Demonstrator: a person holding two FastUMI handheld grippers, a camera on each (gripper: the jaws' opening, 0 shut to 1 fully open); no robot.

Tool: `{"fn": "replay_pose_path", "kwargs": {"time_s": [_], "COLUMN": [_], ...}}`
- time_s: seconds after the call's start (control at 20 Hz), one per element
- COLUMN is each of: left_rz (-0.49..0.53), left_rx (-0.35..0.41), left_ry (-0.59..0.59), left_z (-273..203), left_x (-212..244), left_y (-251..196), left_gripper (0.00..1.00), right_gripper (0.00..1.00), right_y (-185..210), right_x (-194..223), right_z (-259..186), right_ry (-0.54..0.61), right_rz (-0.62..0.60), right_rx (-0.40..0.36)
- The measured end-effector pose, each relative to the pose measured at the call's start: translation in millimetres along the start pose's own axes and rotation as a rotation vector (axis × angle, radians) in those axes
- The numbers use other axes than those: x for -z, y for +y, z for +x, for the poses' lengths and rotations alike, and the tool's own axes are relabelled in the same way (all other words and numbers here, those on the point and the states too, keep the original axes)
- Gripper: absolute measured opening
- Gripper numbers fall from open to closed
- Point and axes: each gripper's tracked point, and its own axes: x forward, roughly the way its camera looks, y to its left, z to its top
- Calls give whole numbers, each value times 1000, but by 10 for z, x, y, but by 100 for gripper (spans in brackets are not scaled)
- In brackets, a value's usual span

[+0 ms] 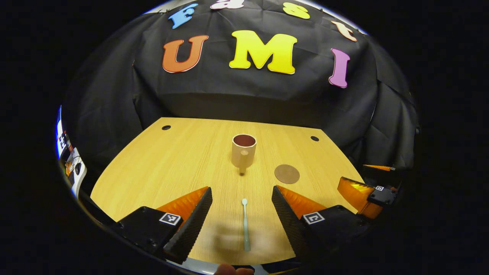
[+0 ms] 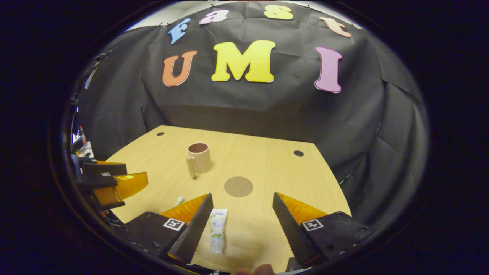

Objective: Put the toothbrush and toothpaste on the desktop into the cup, then pick up the cup and place it on the coaster on the desktop.

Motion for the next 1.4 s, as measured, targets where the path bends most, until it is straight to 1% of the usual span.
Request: {"fn": "replay_pose_path", "kwargs": {"time_s": [0.15, 0.25, 0.45, 0.55, 0.75, 0.9, 0.95, 1.0, 1.05, 1.1, 1.3, 1.35, 1.4], "left_rz": [-8, 5, 47, 47, 34, 21, 25, 31, 37, 40, 62, 74, 88], "left_rx": [1, -2, 23, 29, -6, -19, -19, -21, -22, -26, -44, -48, -48], "left_ry": [32, 58, 111, 132, 170, 189, 188, 185, 182, 181, 181, 178, 177], "left_z": [77, 146, 303, 395, 607, 694, 719, 747, 772, 796, 867, 892, 908], "left_x": [232, 397, 712, 814, 1075, 1231, 1248, 1265, 1268, 1281, 1272, 1262, 1257], "left_y": [9, -3, -78, -105, -45, -41, -46, -40, -43, -42, -43, -43, -55], "left_gripper": [99, 95, 95, 95, 94, 91, 90, 94, 92, 83, 72, 69, 66], "right_gripper": [95, 95, 95, 95, 95, 95, 98, 98, 95, 95, 95, 98, 95], "right_y": [74, 114, 158, 137, 122, 130, 138, 139, 143, 136, 83, 61, 39], "right_x": [176, 332, 687, 762, 948, 1039, 1065, 1100, 1122, 1128, 1077, 1069, 1053], "right_z": [58, 102, 93, 85, 198, 251, 263, 272, 276, 267, 240, 240, 249], "right_ry": [43, 72, 132, 141, 162, 172, 175, 180, 184, 187, 178, 174, 171], "right_rz": [-7, -14, -13, -15, -3, -1, -2, 0, 3, 5, 13, 20, 27], "right_rx": [-13, -19, -31, -25, -9, -14, -15, -16, -17, -18, -9, -3, 3]}}
